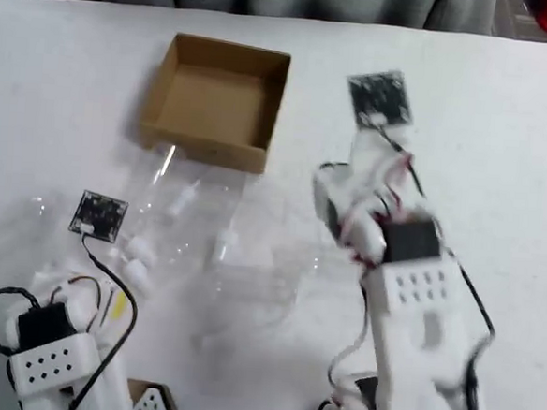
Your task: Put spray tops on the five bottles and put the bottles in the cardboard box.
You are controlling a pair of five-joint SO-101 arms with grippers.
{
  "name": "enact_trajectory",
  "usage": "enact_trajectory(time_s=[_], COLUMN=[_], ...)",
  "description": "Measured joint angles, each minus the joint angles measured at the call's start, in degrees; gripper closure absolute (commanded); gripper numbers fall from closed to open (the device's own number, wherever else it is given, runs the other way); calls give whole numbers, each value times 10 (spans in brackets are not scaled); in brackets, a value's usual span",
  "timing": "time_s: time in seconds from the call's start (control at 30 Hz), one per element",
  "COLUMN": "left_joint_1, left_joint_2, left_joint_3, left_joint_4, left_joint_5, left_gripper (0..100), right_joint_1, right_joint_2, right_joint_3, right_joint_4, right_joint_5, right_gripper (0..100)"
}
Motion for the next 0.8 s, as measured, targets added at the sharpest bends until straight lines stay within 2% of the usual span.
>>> enact_trajectory(time_s=[0.1,0.27,0.5,0.67,0.8], left_joint_1=[0,0,0,0,0], left_joint_2=[0,0,0,0,0], left_joint_3=[0,0,0,0,7], left_joint_4=[0,0,0,0,-7], left_joint_5=[0,0,0,0,0], left_gripper=[748,748,748,748,748], right_joint_1=[-23,-45,-51,-53,-69], right_joint_2=[94,237,385,433,461], right_joint_3=[-55,-149,-255,-306,-318], right_joint_4=[-3,-3,-18,-33,-45], right_joint_5=[-10,-11,-18,-87,-113], right_gripper=[964,848,875,875,876])
